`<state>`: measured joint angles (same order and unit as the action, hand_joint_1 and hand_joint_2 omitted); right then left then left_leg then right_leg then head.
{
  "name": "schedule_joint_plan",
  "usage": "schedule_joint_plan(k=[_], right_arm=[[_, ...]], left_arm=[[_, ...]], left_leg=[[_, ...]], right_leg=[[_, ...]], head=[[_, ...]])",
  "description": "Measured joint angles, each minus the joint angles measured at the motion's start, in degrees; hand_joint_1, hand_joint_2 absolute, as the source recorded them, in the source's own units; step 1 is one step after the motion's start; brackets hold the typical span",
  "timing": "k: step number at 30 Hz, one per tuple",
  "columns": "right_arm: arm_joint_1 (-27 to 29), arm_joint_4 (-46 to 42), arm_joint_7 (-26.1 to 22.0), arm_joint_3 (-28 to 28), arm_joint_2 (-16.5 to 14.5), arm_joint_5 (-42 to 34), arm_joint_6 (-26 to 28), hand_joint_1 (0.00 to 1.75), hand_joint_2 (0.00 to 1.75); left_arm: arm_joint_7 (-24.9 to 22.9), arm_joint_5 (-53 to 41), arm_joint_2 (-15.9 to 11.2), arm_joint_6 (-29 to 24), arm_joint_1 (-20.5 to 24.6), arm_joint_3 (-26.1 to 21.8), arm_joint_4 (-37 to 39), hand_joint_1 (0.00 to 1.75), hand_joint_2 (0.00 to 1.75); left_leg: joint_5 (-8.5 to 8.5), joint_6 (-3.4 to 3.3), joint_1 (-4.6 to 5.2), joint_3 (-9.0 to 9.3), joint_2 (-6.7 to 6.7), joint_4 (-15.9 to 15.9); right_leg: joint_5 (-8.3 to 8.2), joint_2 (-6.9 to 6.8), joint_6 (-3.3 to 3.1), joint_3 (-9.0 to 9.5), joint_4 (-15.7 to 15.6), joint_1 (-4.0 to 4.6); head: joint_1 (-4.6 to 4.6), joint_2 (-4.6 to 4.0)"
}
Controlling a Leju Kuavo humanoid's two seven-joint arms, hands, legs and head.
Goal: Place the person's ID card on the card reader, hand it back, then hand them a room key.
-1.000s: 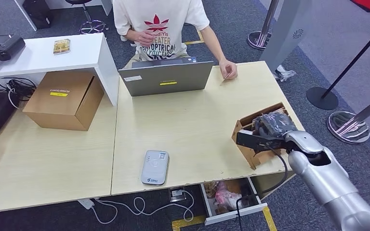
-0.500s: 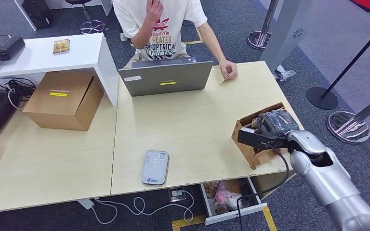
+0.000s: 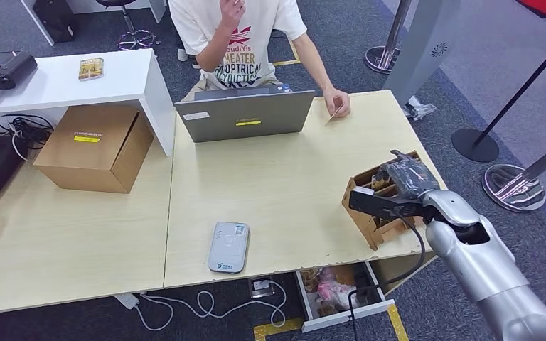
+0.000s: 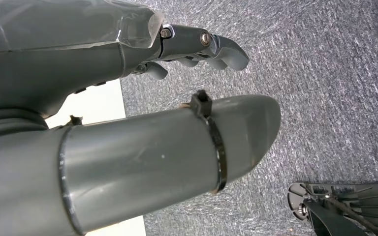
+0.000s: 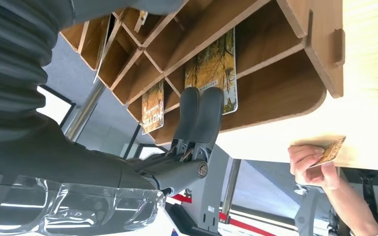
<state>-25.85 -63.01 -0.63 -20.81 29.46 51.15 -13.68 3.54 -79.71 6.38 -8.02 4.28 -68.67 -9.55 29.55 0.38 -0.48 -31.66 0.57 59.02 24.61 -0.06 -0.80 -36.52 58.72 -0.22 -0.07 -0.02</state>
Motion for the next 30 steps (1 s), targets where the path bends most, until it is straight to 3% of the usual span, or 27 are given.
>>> schedule_joint_plan(k=[10, 24, 30], right_arm=[[-0.58, 0.01, -0.09, 0.00, -0.28, 0.70, -0.14, 0.11, 1.75], [-5.96, 0.18, -0.85, -0.51, -0.84, 1.47, -1.53, 0.10, 1.75], [-7.41, 0.17, -0.81, -1.33, -1.08, 1.64, -2.02, 0.28, 1.75]], left_arm=[[-0.03, 0.06, 0.00, -0.21, -0.01, 0.00, 0.00, 0.00, 0.00], [-0.33, 0.37, 0.02, -0.35, 0.00, 0.00, 0.00, 0.00, 0.00], [-0.34, 0.45, 0.02, -0.34, 0.00, 0.00, 0.00, 0.00, 0.00]], left_leg=[[0.00, 0.00, 0.00, -0.01, 0.00, 0.00], [-0.03, -0.01, 0.00, -0.01, 0.00, 0.00], [-0.03, -0.01, 0.00, -0.01, 0.01, 0.00]], right_leg=[[0.00, 0.00, 0.00, 0.00, 0.00, 0.00], [-0.01, 0.00, -0.01, 0.00, 0.01, 0.00], [-0.01, 0.00, -0.01, 0.00, 0.01, 0.00]], head=[[0.00, 0.00], [-0.01, 0.00], [0.00, 0.00]])
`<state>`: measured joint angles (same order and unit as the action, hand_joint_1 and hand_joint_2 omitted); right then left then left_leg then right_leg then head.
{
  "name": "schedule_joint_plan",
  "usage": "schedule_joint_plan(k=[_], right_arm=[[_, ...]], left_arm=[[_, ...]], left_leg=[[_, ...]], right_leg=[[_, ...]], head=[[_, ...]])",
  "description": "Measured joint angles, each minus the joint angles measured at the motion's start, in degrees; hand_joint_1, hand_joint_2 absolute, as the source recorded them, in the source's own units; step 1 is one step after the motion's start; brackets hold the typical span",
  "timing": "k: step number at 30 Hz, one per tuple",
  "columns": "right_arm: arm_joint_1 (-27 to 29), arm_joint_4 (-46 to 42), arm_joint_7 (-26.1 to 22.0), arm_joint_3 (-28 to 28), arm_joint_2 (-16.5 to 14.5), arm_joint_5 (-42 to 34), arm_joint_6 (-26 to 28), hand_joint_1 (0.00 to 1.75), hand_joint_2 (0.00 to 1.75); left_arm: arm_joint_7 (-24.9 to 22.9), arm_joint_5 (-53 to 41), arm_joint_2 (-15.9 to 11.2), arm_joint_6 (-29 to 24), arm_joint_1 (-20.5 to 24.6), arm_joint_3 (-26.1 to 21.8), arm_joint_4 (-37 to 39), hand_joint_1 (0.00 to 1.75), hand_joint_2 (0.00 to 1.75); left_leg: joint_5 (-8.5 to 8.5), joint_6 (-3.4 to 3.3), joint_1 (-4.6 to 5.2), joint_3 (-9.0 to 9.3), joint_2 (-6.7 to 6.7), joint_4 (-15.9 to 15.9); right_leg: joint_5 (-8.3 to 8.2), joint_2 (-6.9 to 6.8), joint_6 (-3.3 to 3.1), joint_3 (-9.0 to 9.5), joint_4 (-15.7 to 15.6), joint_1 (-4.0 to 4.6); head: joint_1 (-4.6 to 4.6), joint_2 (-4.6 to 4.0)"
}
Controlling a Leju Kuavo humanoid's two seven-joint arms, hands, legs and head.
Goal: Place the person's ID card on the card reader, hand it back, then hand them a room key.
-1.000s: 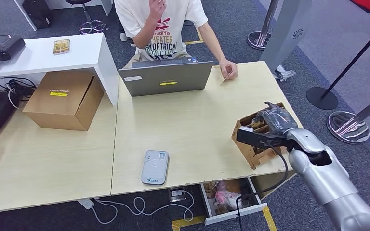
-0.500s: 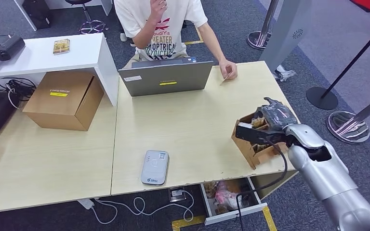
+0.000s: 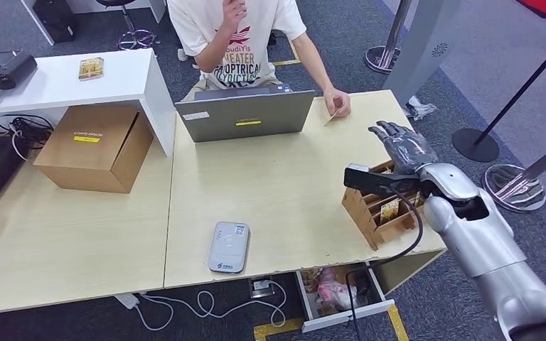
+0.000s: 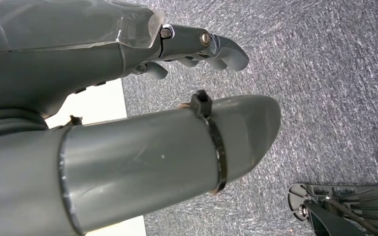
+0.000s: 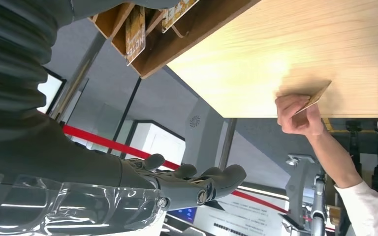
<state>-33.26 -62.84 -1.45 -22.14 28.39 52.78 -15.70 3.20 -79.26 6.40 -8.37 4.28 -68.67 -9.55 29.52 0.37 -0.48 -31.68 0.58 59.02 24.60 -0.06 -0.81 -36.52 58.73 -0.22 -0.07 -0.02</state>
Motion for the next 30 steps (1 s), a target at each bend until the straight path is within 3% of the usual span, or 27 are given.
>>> schedule_joint_plan(k=[7, 10, 14, 20, 30], right_arm=[[-0.85, 0.10, 0.16, -0.73, -0.30, 0.00, -0.17, 0.81, 1.75], [-1.30, 0.36, 0.19, -1.25, -0.51, -0.04, -0.16, 0.85, 1.75], [-1.73, 0.71, 0.23, -1.87, -0.83, -0.19, -0.16, 1.12, 1.75], [-1.95, 0.97, 0.25, -2.07, -1.11, -0.20, -0.18, 0.93, 1.75], [-2.04, 1.28, 0.45, -2.68, -1.31, -0.37, -0.16, 0.89, 1.75]], left_arm=[[-0.25, 0.19, 0.00, 0.01, 0.00, 0.00, 0.00, 0.00, 0.00], [-0.29, 0.36, 0.00, 0.00, 0.00, -0.01, 0.00, 0.00, 0.00], [-0.30, 0.50, 0.00, -0.01, -0.01, -0.01, 0.00, 0.00, 0.00], [-0.29, 0.54, 0.00, -0.01, -0.01, -0.01, 0.00, 0.00, 0.00], [-0.30, 0.54, 0.00, -0.05, -0.01, -0.02, 0.00, 0.00, 0.00]], left_leg=[[0.00, 0.00, 0.00, 0.00, 0.00, 0.00], [0.00, 0.00, 0.00, 0.00, 0.00, 0.00], [0.00, 0.00, 0.00, 0.00, 0.00, 0.00], [0.00, 0.00, 0.00, 0.00, 0.00, 0.00], [0.00, 0.00, 0.00, 0.00, 0.00, 0.00]], right_leg=[[0.00, 0.00, 0.00, 0.00, 0.00, 0.00], [0.00, 0.00, 0.00, 0.00, 0.00, 0.00], [0.00, 0.00, 0.00, 0.00, 0.00, 0.00], [0.00, 0.00, 0.00, 0.00, 0.00, 0.00], [0.00, 0.00, 0.00, 0.00, 0.00, 0.00]], head=[[0.00, 0.00], [-0.01, 0.00], [0.00, 0.00], [0.00, 0.00], [0.00, 0.00]])
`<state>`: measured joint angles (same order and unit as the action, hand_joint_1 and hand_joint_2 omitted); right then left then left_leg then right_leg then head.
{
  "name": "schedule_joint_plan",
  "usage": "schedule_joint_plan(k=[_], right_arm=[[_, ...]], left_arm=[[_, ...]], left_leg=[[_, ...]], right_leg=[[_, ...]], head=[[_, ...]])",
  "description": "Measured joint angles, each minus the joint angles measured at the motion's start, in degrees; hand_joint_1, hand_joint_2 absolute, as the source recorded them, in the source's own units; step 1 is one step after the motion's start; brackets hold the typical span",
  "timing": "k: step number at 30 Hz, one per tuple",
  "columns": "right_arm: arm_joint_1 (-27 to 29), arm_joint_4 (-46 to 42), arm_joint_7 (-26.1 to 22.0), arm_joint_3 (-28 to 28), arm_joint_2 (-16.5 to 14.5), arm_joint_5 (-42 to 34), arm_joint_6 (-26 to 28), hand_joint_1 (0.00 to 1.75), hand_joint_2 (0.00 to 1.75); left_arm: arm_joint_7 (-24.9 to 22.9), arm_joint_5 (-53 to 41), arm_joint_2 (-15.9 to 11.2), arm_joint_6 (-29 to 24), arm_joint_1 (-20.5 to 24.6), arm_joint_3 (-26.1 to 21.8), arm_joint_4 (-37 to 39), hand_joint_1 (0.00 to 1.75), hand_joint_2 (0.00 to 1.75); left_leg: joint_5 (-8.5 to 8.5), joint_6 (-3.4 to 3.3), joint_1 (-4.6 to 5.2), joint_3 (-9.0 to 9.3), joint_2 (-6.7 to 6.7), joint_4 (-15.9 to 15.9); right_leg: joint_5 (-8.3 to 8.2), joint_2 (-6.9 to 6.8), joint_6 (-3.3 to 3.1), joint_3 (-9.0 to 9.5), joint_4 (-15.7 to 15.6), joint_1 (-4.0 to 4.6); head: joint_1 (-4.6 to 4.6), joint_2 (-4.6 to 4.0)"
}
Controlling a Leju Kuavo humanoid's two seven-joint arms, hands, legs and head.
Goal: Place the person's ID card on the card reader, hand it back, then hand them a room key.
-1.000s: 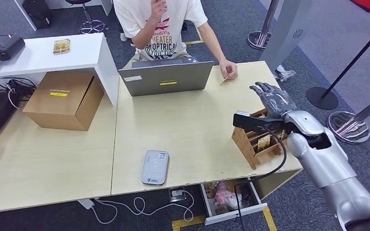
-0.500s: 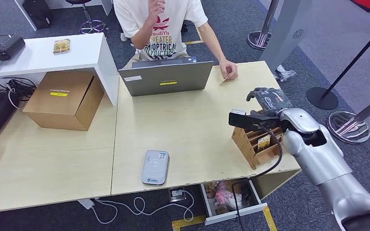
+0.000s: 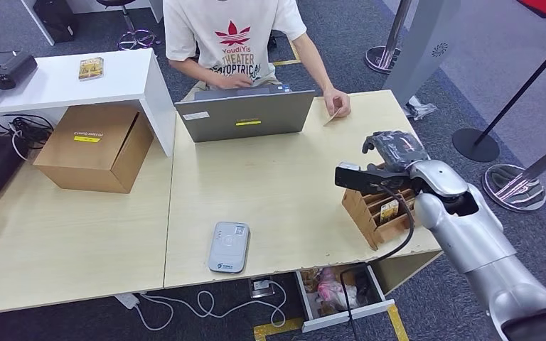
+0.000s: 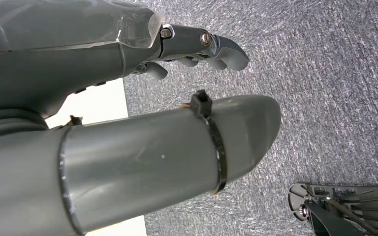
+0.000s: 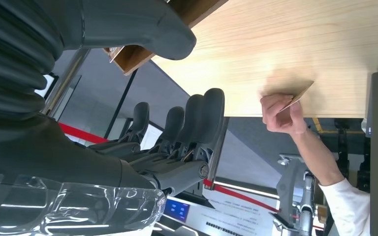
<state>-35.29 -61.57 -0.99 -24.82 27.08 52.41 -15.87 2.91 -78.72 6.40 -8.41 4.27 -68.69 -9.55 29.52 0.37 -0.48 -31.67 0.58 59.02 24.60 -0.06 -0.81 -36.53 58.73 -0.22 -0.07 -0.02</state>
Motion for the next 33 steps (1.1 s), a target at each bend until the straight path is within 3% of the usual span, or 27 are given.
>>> schedule_joint_plan(k=[5, 33], right_arm=[[0.01, 0.30, 0.06, -0.26, 0.00, -0.44, 0.05, 0.75, 1.75], [-0.65, 4.12, 0.37, -0.47, 0.04, 0.36, 0.58, 0.91, 1.75]], left_arm=[[0.01, -0.11, 0.00, -0.02, 0.00, 0.02, 0.00, 0.00, 0.00], [-0.15, 0.63, -0.02, -0.54, -0.04, -0.01, 0.00, 0.00, 0.00]], left_leg=[[0.00, 0.00, 0.00, 0.00, 0.00, 0.00], [0.00, 0.00, 0.00, 0.01, -0.01, 0.00]], right_leg=[[0.00, 0.00, 0.00, 0.00, 0.00, 0.00], [0.00, 0.00, 0.00, 0.00, 0.00, 0.00]], head=[[0.00, 0.00], [0.00, 0.00]])
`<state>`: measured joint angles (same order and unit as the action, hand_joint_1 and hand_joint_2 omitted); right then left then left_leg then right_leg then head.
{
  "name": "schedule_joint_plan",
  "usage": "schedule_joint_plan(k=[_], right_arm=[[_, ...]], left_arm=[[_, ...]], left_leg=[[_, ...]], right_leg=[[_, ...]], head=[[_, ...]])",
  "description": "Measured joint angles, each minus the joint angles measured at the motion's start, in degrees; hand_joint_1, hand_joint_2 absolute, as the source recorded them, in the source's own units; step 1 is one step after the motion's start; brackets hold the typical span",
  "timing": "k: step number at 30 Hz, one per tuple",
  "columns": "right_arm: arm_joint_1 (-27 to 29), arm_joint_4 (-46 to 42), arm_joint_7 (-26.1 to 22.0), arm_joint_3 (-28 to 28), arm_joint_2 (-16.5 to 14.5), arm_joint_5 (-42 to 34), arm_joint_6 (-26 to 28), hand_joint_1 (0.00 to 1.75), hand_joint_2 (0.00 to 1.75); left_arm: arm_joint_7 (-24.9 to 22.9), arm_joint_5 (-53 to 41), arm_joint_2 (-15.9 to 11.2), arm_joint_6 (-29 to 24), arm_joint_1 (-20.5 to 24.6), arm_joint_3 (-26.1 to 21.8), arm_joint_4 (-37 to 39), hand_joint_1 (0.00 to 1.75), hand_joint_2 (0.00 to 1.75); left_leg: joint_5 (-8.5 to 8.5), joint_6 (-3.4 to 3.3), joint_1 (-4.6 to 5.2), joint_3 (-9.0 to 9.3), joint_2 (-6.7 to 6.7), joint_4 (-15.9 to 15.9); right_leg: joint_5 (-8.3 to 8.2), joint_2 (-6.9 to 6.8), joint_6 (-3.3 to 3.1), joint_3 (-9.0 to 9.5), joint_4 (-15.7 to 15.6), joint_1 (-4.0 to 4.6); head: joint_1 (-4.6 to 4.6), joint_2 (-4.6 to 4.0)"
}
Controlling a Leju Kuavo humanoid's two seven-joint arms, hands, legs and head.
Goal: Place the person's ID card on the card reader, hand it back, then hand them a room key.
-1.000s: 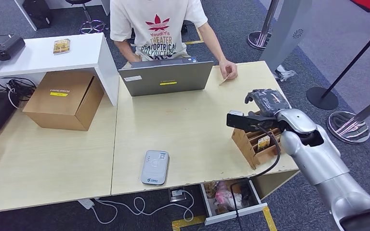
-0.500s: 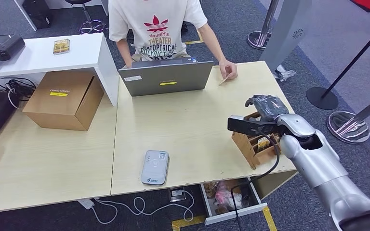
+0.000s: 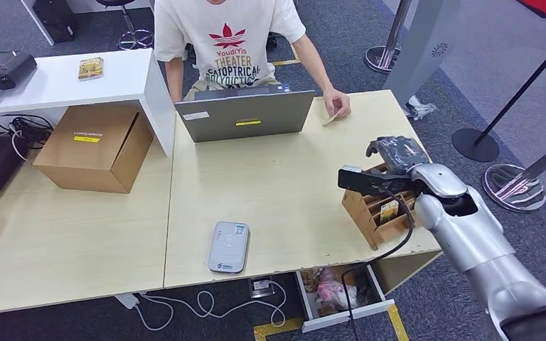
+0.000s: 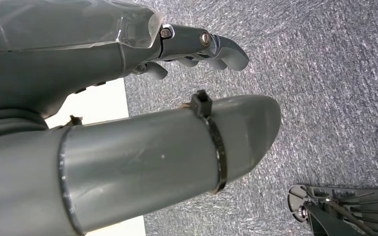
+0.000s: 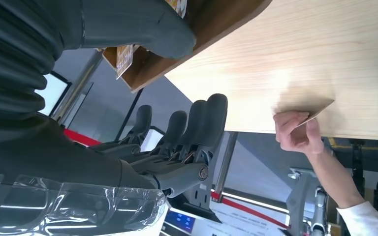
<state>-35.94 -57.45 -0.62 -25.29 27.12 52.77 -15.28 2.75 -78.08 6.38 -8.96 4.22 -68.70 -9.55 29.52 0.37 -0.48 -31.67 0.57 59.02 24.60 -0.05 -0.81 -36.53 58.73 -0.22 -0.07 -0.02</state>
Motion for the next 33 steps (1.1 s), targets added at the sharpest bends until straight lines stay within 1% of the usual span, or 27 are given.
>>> schedule_joint_plan(k=[6, 9, 19, 24, 31, 33], right_arm=[[-1.03, 0.14, -0.10, -0.01, 0.21, 0.05, -0.25, 0.85, 1.75], [-1.47, 0.18, -0.23, -0.09, 0.76, -0.22, -0.72, 0.85, 1.75], [-1.79, 0.14, -0.88, -0.63, 2.87, -1.93, -2.39, 0.75, 1.75], [-2.42, 0.08, -1.53, -1.34, 4.04, -2.34, -3.58, 0.76, 1.75], [-3.61, 0.09, -2.30, -2.16, 5.25, -3.36, -4.35, 0.82, 1.75], [-3.91, 0.14, -2.45, -2.61, 5.44, -3.70, -4.34, 0.86, 1.75]], left_arm=[[0.03, 0.10, 0.00, -0.04, -0.02, 0.00, -0.02, 0.00, 0.00], [0.09, 0.10, 0.00, -0.05, -0.06, 0.00, -0.01, 0.00, 0.00], [0.09, 0.34, 0.00, -0.04, -0.10, -0.02, -0.02, 0.00, 0.00], [0.21, 0.45, 0.00, -0.03, -0.12, -0.04, -0.02, 0.00, 0.00], [0.26, 0.58, 0.00, -0.04, -0.12, -0.04, -0.02, 0.00, 0.00], [0.26, 0.61, 0.00, -0.05, -0.12, -0.04, -0.02, 0.00, 0.00]], left_leg=[[0.00, 0.00, 0.00, 0.00, 0.00, 0.00], [0.00, 0.00, 0.00, 0.00, 0.00, 0.00], [0.00, 0.00, 0.00, 0.00, 0.01, 0.00], [0.00, 0.00, 0.00, 0.00, 0.01, 0.00], [0.00, 0.00, 0.00, 0.00, 0.00, 0.00], [0.00, 0.00, 0.00, 0.00, 0.00, 0.00]], right_leg=[[0.00, 0.00, 0.00, 0.00, 0.00, 0.00], [0.00, 0.00, 0.00, 0.00, 0.00, 0.00], [0.00, -0.01, 0.00, 0.00, 0.00, 0.00], [0.00, -0.01, 0.00, 0.00, 0.00, 0.00], [0.00, 0.00, 0.00, 0.00, 0.00, 0.00], [0.00, 0.00, 0.00, 0.00, 0.00, 0.00]], head=[[0.00, 0.00], [0.00, 0.00], [0.00, 0.00], [-0.01, 0.00], [-0.01, 0.00], [-0.01, 0.00]])
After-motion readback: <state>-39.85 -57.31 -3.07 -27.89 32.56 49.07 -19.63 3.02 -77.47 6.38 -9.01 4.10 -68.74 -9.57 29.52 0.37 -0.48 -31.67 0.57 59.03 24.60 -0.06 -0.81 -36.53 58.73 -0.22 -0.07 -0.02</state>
